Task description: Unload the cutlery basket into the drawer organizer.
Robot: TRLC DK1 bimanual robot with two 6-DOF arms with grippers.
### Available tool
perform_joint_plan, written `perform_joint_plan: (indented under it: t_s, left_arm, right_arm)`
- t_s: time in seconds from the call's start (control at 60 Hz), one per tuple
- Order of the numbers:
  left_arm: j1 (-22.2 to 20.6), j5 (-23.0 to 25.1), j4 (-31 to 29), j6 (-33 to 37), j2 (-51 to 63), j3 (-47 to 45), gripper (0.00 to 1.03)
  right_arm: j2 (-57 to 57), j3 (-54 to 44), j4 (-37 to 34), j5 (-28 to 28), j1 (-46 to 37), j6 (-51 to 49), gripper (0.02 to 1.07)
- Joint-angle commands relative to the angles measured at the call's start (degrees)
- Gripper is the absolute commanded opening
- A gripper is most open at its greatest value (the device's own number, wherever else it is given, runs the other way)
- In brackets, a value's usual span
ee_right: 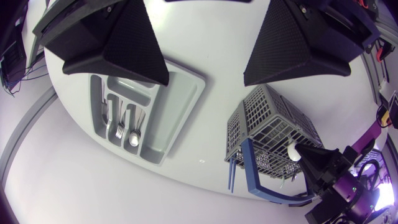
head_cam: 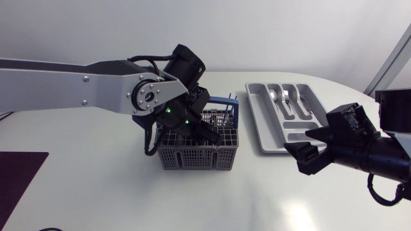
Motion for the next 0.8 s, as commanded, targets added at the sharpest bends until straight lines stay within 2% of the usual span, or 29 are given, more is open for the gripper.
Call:
perform_joint_plan:
  t_s: [0.0, 0.783]
  left_arm:
    - [0.3, -0.3, -0.7, -2.1, 0.9, -0.8, 0.24]
    - [0.5, 0.1, 1.7, -2.1, -1.1, -3.3, 0.08]
  right_arm:
    - [-0.1, -1.8, 0.9, -0.2, -0.5, -0.3, 0.89]
    - [-1.3, -3.4, 1.6, -0.3, -0.5, -0.4, 0.89]
